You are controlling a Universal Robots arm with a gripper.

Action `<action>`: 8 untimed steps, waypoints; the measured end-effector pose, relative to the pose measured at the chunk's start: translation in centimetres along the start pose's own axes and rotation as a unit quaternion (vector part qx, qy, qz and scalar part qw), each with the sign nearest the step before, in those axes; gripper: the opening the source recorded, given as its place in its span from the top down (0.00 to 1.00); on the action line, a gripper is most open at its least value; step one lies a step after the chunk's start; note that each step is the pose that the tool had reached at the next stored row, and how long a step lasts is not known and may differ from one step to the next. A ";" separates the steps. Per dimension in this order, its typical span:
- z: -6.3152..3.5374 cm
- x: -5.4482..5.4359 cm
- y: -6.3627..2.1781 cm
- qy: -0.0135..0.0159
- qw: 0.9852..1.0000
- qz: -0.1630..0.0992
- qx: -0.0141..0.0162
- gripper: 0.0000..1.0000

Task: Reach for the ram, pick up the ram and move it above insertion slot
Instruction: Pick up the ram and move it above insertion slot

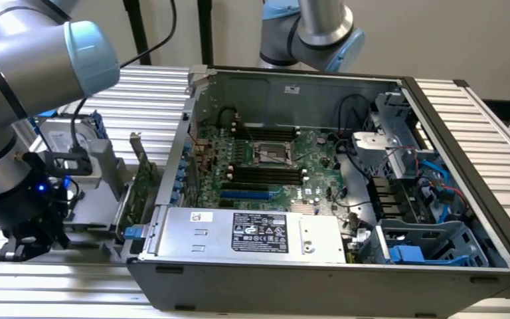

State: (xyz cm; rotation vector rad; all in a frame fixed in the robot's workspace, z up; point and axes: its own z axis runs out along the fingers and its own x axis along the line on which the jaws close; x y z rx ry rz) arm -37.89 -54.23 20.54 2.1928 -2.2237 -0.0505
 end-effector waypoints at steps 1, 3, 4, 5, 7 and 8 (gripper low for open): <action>-0.26 0.0 0.01 0.000 1.000 0.000 0.000 0.86; -0.94 0.0 0.03 0.000 1.000 0.000 0.000 0.86; -1.38 0.0 0.05 0.000 1.000 0.000 0.000 0.86; -1.82 0.0 0.06 0.000 1.000 0.000 0.000 0.86; -2.71 0.0 0.10 0.000 1.000 0.000 0.000 0.86; -3.19 0.0 0.11 0.000 1.000 0.000 0.000 0.86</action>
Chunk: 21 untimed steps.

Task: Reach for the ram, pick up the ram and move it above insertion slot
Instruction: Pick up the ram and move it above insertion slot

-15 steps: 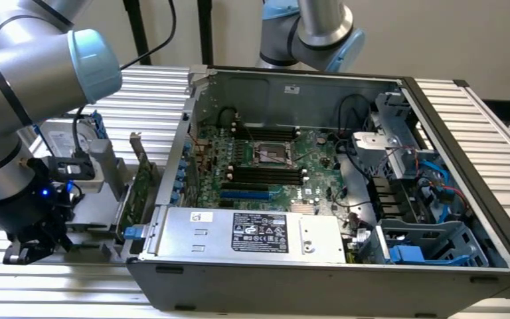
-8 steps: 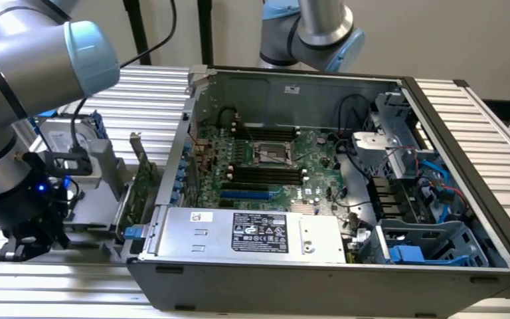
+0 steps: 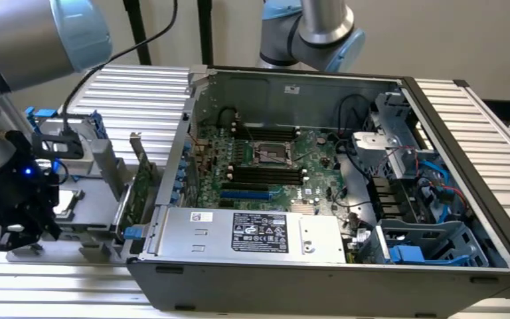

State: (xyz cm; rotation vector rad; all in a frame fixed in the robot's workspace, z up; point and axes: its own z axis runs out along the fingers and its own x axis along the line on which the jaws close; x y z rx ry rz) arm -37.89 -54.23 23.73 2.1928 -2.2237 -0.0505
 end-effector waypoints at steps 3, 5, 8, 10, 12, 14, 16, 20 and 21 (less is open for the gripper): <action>-1.35 0.0 -0.02 0.000 1.000 -0.001 0.000 0.86; -2.25 0.0 -0.07 0.000 1.000 -0.003 0.000 0.86; -3.64 0.0 -0.25 0.000 1.000 -0.005 0.000 0.86; -4.54 -0.1 -0.46 0.000 1.000 -0.008 0.000 0.86; -5.48 -0.1 -0.75 -0.001 1.000 -0.010 0.000 0.86; -6.40 -0.1 -1.09 -0.002 1.000 -0.012 0.000 0.86; -7.33 -0.1 -1.44 -0.003 1.000 -0.014 0.000 0.86; -9.17 -0.1 -2.14 -0.006 1.000 -0.018 0.000 0.86; -9.63 -0.1 -2.32 -0.006 1.000 -0.019 0.000 0.86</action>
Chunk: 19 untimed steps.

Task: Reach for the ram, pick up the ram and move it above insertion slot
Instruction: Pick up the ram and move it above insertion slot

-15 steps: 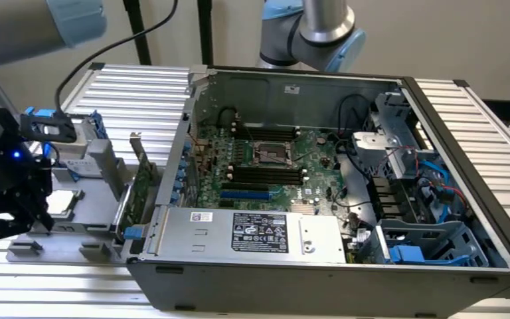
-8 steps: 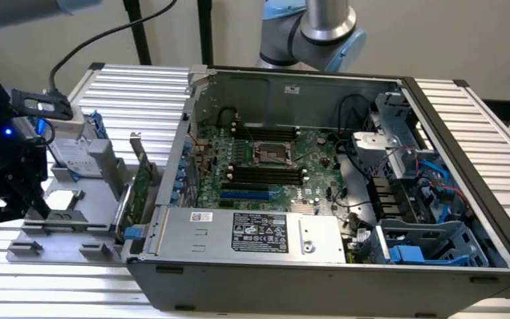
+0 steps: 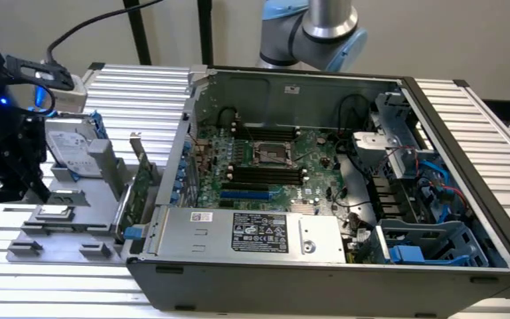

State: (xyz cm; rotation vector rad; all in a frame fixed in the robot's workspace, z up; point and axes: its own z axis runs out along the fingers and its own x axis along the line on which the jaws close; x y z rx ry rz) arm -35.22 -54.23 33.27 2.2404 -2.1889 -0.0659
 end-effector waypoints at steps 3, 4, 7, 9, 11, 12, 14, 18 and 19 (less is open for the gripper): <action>-1.37 0.0 -0.62 -0.002 1.000 -0.002 0.000 0.86; -1.85 0.0 -0.89 -0.003 1.000 -0.003 0.000 0.86; -3.24 0.0 -1.77 -0.004 1.000 -0.004 0.000 0.86; -4.16 0.0 -2.46 -0.004 1.000 -0.005 -0.001 0.86; -5.14 0.0 -3.31 -0.005 1.000 -0.005 -0.002 0.86; -5.60 0.0 -3.74 -0.005 1.000 -0.006 -0.003 0.86; -6.51 0.0 -4.60 -0.006 1.000 -0.006 -0.004 0.86; -8.40 0.0 -6.37 -0.006 1.000 -0.006 -0.006 0.86; -8.84 0.0 -6.80 -0.007 1.000 -0.006 -0.006 0.86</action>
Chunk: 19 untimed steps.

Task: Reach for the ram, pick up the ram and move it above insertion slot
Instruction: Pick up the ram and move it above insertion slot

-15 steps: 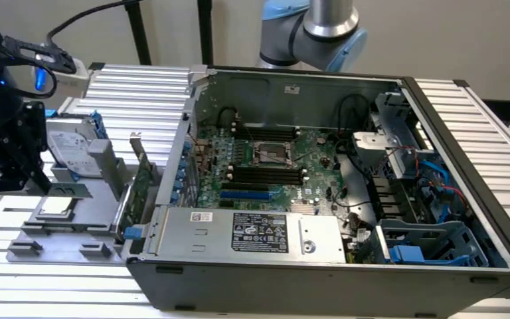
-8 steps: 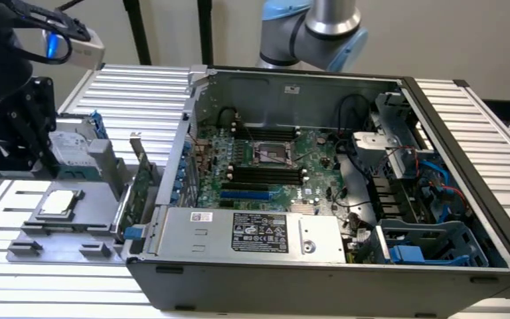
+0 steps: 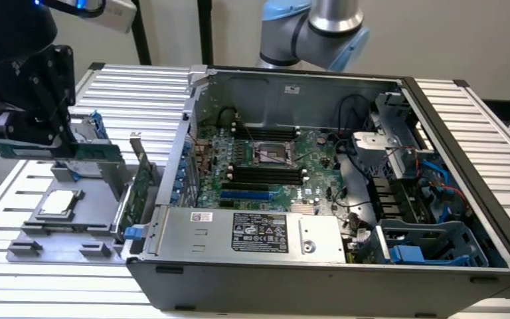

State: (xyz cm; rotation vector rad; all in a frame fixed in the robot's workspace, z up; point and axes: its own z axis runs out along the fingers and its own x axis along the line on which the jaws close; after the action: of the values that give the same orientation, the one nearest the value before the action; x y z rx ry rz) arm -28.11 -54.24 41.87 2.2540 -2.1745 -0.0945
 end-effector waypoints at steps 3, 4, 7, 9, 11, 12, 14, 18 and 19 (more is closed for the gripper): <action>-1.20 0.0 -1.31 0.000 1.000 0.000 -0.001 0.86; -1.54 0.0 -1.74 -0.001 1.000 0.000 -0.002 0.86; -2.38 0.0 -3.10 -0.001 1.000 0.000 -0.002 0.86; -2.77 0.0 -3.97 -0.001 1.000 0.000 -0.003 0.86; -3.04 0.1 -4.86 -0.002 1.000 0.000 -0.003 0.86; -3.10 0.1 -5.31 -0.002 1.000 0.000 -0.003 0.86; -3.17 0.1 -6.22 -0.002 1.000 0.000 -0.003 0.86; -3.25 0.0 -8.01 -0.002 1.000 0.000 -0.003 0.86; -3.27 0.0 -8.51 -0.002 1.000 0.000 -0.003 0.86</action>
State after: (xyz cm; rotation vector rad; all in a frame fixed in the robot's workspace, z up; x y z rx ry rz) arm -19.46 -54.03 44.73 2.2530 -2.1735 -0.1053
